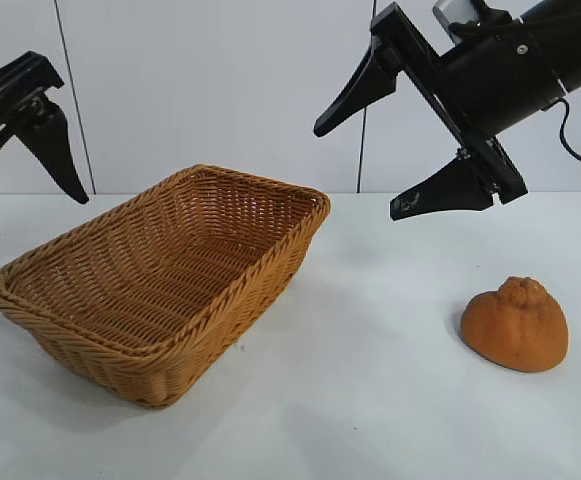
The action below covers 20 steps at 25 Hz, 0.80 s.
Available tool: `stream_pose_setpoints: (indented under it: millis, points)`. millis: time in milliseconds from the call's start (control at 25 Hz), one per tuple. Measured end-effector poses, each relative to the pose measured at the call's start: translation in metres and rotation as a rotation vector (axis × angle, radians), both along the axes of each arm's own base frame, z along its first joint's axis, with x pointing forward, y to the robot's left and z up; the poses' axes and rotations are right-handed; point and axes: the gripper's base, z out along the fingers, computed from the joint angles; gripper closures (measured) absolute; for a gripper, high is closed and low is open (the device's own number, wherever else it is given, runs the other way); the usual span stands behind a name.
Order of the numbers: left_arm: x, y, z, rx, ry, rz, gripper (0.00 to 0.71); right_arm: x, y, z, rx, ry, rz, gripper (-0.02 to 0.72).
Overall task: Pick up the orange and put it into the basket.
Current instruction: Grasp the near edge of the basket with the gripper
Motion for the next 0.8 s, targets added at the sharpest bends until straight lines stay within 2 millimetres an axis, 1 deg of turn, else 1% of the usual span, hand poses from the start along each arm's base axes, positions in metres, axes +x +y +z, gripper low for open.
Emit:
stream_pose_setpoints:
  millis: [200, 520, 640, 800]
  points:
    - [0.014, -0.006, -0.028, 0.010, 0.044, 0.037, 0.059, 0.000, 0.000, 0.000, 0.000, 0.001, 0.001, 0.052]
    - [0.028, -0.011, -0.084, 0.062, 0.144, 0.052, 0.060, 0.000, 0.000, 0.000, 0.000, 0.001, 0.001, 0.052]
    - [0.031, -0.012, -0.097, 0.069, 0.153, 0.055, 0.063, 0.000, 0.000, 0.000, 0.000, 0.001, 0.001, 0.052]
    - [0.033, -0.013, -0.100, 0.065, 0.139, 0.057, 0.068, 0.000, 0.000, 0.000, 0.000, 0.001, 0.001, 0.052]
